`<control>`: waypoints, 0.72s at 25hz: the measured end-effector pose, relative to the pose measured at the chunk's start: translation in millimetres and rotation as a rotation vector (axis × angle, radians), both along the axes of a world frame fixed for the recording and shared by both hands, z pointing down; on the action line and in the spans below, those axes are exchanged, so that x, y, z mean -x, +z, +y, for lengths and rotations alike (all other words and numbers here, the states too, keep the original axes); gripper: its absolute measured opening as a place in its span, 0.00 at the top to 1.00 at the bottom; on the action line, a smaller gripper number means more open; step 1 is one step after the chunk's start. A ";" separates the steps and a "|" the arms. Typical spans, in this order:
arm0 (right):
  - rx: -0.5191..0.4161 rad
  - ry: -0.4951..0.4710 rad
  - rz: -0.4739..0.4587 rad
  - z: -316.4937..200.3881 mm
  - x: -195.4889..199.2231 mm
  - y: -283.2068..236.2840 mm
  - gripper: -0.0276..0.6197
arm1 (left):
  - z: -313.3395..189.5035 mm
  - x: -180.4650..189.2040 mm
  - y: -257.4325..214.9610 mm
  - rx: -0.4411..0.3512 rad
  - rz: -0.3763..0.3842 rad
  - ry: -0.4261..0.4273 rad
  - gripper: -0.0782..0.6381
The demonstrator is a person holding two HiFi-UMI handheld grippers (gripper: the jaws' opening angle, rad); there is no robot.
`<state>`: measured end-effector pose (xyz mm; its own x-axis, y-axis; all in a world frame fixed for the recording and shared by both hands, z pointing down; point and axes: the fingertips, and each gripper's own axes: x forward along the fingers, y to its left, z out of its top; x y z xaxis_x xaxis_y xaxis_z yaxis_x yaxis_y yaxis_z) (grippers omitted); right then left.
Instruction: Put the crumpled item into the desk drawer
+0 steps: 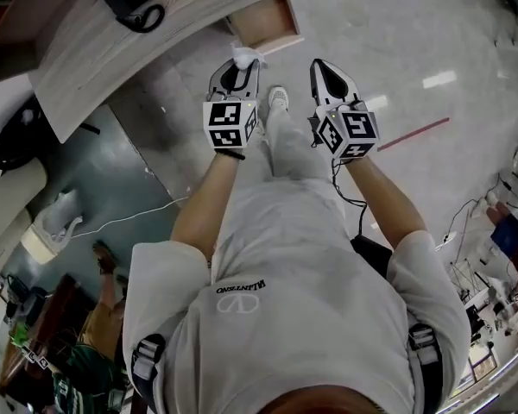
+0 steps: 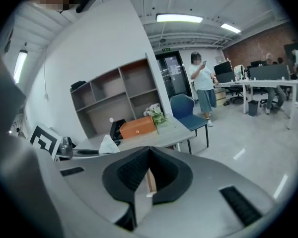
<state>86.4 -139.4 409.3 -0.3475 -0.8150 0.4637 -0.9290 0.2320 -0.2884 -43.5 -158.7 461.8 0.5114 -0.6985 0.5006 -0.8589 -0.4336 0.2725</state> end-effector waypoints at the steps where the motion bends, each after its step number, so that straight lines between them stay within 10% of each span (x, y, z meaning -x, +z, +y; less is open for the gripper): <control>1: 0.016 -0.010 0.006 -7.7 3.6 16.8 0.96 | -8.2 -0.6 15.5 0.014 -0.017 -0.015 0.78; 18: 0.121 -0.046 -0.019 -73.6 4.4 173.8 0.96 | -51.1 -44.4 161.2 0.152 -0.096 -0.104 0.78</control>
